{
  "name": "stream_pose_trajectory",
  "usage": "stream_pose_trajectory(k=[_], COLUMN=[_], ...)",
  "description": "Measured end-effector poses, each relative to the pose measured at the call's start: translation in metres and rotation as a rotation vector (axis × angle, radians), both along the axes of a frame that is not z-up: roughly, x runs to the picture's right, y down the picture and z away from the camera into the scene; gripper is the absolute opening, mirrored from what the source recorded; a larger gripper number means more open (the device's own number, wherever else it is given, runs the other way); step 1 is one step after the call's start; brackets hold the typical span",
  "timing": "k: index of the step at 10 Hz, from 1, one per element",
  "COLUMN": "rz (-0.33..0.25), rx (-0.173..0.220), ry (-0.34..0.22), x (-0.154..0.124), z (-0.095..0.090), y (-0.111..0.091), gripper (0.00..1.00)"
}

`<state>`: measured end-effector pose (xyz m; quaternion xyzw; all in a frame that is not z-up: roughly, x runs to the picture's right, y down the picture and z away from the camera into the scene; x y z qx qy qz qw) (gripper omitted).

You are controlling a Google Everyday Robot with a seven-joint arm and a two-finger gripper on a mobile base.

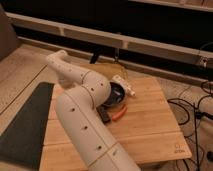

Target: Wipe the white sponge on the table

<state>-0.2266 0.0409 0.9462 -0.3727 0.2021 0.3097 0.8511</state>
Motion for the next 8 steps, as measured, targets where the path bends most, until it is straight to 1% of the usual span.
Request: stream_pose_trajectory(k=[2, 3, 5, 6, 7, 8], rz=[-0.007, -0.024, -0.042, -0.041, -0.035, -0.029], rx=[-0.040, -0.058, -0.092, -0.100, -0.108, -0.106], ry=[-0.046, -0.046, -0.003, 0.022, 0.062, 0.094], x=[-0.012, -0.009, 0.016, 0.028, 0.045, 0.057], z=[-0.025, -0.036, -0.049, -0.051, -0.051, -0.049], y=[0.013, 0.021, 0.036, 0.040, 0.043, 0.040], gripper=[0.00, 0.00, 0.00, 0.00, 0.00, 0.00])
